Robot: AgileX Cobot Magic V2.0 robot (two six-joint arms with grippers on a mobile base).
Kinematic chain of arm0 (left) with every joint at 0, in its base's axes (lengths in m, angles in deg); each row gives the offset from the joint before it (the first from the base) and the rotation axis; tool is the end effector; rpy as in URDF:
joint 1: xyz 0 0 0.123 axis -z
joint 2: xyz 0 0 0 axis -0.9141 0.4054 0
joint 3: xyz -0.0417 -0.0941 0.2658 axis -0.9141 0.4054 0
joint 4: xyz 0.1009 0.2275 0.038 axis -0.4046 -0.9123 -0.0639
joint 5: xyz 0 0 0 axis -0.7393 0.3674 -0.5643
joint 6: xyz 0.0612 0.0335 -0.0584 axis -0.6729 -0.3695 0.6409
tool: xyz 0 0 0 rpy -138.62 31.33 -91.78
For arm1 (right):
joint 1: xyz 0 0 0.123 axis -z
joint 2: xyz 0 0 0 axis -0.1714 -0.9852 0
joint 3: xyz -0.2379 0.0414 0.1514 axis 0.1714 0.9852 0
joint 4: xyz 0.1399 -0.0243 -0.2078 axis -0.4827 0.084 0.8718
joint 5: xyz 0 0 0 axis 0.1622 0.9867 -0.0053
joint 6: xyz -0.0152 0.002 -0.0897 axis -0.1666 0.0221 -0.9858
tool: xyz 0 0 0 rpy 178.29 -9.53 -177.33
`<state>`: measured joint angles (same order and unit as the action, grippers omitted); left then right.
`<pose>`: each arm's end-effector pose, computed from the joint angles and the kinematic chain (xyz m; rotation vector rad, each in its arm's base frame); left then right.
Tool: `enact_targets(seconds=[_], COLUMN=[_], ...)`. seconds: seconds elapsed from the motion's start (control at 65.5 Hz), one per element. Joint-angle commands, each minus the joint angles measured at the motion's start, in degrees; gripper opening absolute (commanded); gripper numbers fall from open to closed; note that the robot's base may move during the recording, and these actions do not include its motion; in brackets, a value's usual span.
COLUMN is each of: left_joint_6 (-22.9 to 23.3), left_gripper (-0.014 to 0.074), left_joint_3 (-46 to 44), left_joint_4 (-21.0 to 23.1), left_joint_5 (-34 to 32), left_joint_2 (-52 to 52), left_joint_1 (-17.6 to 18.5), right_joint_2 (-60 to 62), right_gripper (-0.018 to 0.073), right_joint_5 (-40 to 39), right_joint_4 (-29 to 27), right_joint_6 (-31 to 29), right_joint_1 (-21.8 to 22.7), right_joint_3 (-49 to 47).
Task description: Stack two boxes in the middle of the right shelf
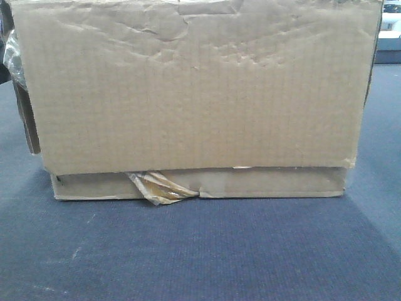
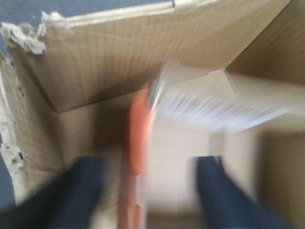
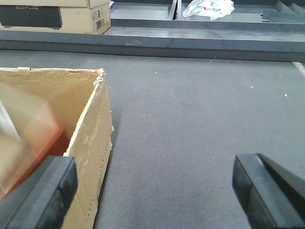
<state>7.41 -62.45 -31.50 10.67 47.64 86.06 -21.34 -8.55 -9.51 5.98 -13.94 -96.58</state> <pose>0.3925 -0.1472 0.4114 0.2609 2.4052 -0.2872 0.1538 0.0181 0.4119 -0.0918 1.8420 0.1436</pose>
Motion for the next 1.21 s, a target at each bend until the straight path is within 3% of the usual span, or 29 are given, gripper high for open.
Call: enact_targets(seconds=[0.0, 0.061, 0.229, 0.428, 0.642, 0.81, 1.039, 1.192], left_joint_6=[0.42, 0.42, 0.31, -3.58, -4.00, -4.10, -4.34, -4.34], left_gripper=[0.0547, 0.0619, 0.0598, 0.0598, 0.0598, 0.0598, 0.0598, 0.0598], left_joint_3=[-1.84, -3.03, -5.58, -5.13, 0.05, 7.09, 14.15, 18.00], left_joint_4=[0.42, 0.42, -0.45, -7.48, -7.77, -7.52, -2.93, -2.93], left_joint_5=[-0.39, 0.01, 3.56, 3.93, 3.93, 3.93, 3.93, 3.93], left_joint_2=[-1.28, -1.94, -4.46, -8.40, -13.73, -16.51, -16.81, -15.80], left_joint_1=[0.17, 0.17, 0.17, 0.17, -3.76, -6.74, -6.88, -6.88], right_joint_2=[-0.06, -0.06, -0.06, -0.29, -5.86, -13.47, -27.20, -34.88], right_gripper=[0.0561, 0.0561, 0.0561, 0.0561, 0.0561, 0.0561, 0.0561, 0.0561], right_joint_5=[-0.97, -0.97, -0.97, 0.26, 5.70, 14.59, 30.09, 36.51], right_joint_4=[0.05, 0.05, 0.05, 0.06, -0.06, -0.06, -0.13, -1.62], right_joint_6=[0.00, 0.00, 0.00, 0.00, 0.00, 0.00, 0.00, -0.27], right_joint_1=[0.02, 0.02, 0.02, -0.71, -2.16, -4.71, -6.43, -6.43], right_joint_3=[-0.46, -0.46, -0.46, -1.17, -8.06, -19.19, -34.74, -39.48])
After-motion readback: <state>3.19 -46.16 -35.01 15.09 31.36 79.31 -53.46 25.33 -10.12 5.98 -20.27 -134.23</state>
